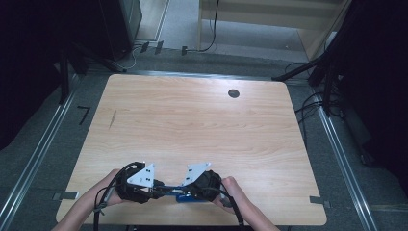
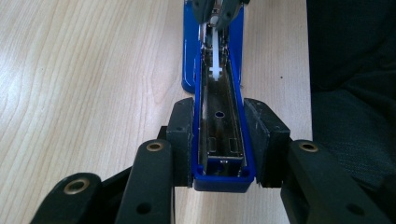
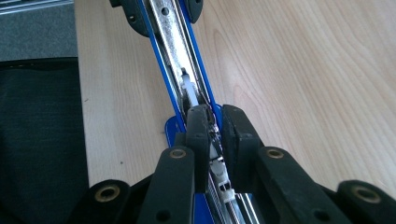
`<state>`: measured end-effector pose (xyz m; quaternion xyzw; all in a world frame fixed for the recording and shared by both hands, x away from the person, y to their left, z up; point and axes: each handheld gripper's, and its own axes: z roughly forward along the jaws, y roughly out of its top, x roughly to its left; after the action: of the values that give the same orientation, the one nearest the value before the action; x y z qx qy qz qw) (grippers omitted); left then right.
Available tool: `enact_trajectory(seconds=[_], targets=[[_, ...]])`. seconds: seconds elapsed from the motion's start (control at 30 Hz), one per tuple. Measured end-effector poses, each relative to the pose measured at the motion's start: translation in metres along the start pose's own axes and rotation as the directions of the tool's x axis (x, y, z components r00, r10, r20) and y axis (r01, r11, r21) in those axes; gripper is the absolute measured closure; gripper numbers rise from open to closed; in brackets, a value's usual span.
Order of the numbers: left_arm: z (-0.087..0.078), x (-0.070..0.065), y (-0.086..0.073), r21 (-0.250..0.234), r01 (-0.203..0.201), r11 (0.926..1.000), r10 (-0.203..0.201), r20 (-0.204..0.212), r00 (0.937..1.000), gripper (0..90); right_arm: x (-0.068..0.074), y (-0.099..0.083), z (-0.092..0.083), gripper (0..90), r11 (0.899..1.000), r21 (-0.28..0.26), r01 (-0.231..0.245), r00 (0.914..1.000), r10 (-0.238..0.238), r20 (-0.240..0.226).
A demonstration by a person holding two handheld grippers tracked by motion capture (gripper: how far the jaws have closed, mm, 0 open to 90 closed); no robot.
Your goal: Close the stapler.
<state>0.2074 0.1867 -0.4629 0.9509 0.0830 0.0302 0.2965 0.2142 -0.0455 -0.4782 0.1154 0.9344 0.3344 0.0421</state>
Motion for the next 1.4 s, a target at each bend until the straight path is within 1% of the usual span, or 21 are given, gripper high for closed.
enact_trajectory(seconds=[0.1,0.13,0.17,0.3,0.33,0.37,0.5,0.57,0.73,0.77,0.83,0.97,1.0,1.07,1.13,1.2,1.3,1.37,1.4], targets=[[0.0,-0.001,0.0,0.006,-0.003,1.0,0.003,-0.006,1.0,66.2,0.002,0.0,0.006,83.5,1.0,0.004,0.002,1.0,-0.002,0.005],[0.0,-0.001,0.0,0.007,0.002,1.0,-0.002,-0.007,1.0,66.0,0.003,0.0,0.008,83.5,1.0,0.002,0.007,1.0,-0.007,0.0],[0.001,-0.001,0.0,0.009,0.005,0.9999,-0.005,-0.01,0.9999,65.7,0.004,0.0,0.009,84.0,1.0,0.001,0.013,0.9999,-0.013,0.007],[0.003,-0.002,-0.004,0.041,0.026,0.9988,-0.026,-0.011,0.9996,63.4,0.008,0.002,0.013,84.1,1.0,0.01,0.027,0.9996,-0.027,0.012],[0.003,-0.002,-0.005,0.046,0.026,0.9986,-0.026,-0.014,0.9996,63.2,0.008,0.001,0.014,84.1,1.0,0.01,0.028,0.9995,-0.028,0.013],[0.004,-0.003,-0.006,0.042,0.028,0.9987,-0.027,-0.027,0.9993,63.9,0.008,0.001,0.014,84.1,1.0,0.006,0.026,0.9996,-0.027,0.011],[0.002,-0.004,-0.003,0.017,0.016,0.9997,-0.015,-0.035,0.9993,65.0,0.009,0.003,0.013,84.2,1.0,-0.005,0.029,0.9994,-0.029,0.016],[0.001,-0.004,-0.001,0.017,0.008,0.9998,-0.007,-0.037,0.9993,65.2,0.011,0.004,0.014,84.3,0.999,-0.012,0.037,0.9991,-0.037,0.022],[0.0,-0.004,0.002,0.018,0.002,0.9998,-0.002,-0.032,0.9995,65.7,0.013,0.007,0.013,84.7,0.999,-0.019,0.045,0.9986,-0.045,0.028],[-0.001,-0.004,0.003,0.019,-0.006,0.9998,0.006,-0.031,0.9995,65.8,0.013,0.007,0.013,84.7,0.999,-0.023,0.047,0.9985,-0.046,0.03],[-0.002,-0.004,0.006,0.013,-0.01,0.9999,0.01,-0.032,0.9994,65.9,0.013,0.008,0.012,84.6,0.999,-0.031,0.041,0.9988,-0.04,0.029],[-0.003,-0.006,0.011,-0.004,-0.02,0.9998,0.02,-0.036,0.9992,66.1,0.015,0.011,0.01,84.6,0.998,-0.049,0.043,0.9987,-0.042,0.028],[-0.003,-0.007,0.011,-0.015,-0.015,0.9998,0.015,-0.035,0.9993,66.2,0.015,0.012,0.01,84.6,0.997,-0.055,0.048,0.9986,-0.046,0.027],[-0.004,-0.007,0.012,-0.01,-0.015,0.9998,0.015,-0.043,0.999,65.6,0.016,0.012,0.009,85.3,0.998,-0.054,0.045,0.9986,-0.043,0.029],[-0.005,-0.007,0.011,-0.008,-0.011,0.9999,0.011,-0.037,0.9992,63.9,0.015,0.012,0.009,85.3,0.998,-0.054,0.043,0.9988,-0.041,0.027],[-0.006,-0.008,0.007,-0.008,-0.004,1.0,0.004,-0.024,0.9997,60.2,0.015,0.011,0.01,85.2,0.997,-0.055,0.045,0.9987,-0.043,0.027],[-0.007,-0.008,0.001,-0.008,0.016,0.9998,-0.016,-0.025,0.9996,59.0,0.015,0.011,0.009,85.2,0.998,-0.053,0.045,0.9986,-0.043,0.031],[-0.007,-0.007,-0.004,-0.027,0.044,0.9987,-0.045,-0.023,0.9987,60.9,0.015,0.011,0.009,85.1,0.998,-0.054,0.045,0.9986,-0.043,0.029],[-0.006,-0.007,-0.006,-0.027,0.051,0.9984,-0.051,-0.024,0.9984,62.3,0.016,0.011,0.009,85.1,0.998,-0.05,0.041,0.9988,-0.039,0.03]])
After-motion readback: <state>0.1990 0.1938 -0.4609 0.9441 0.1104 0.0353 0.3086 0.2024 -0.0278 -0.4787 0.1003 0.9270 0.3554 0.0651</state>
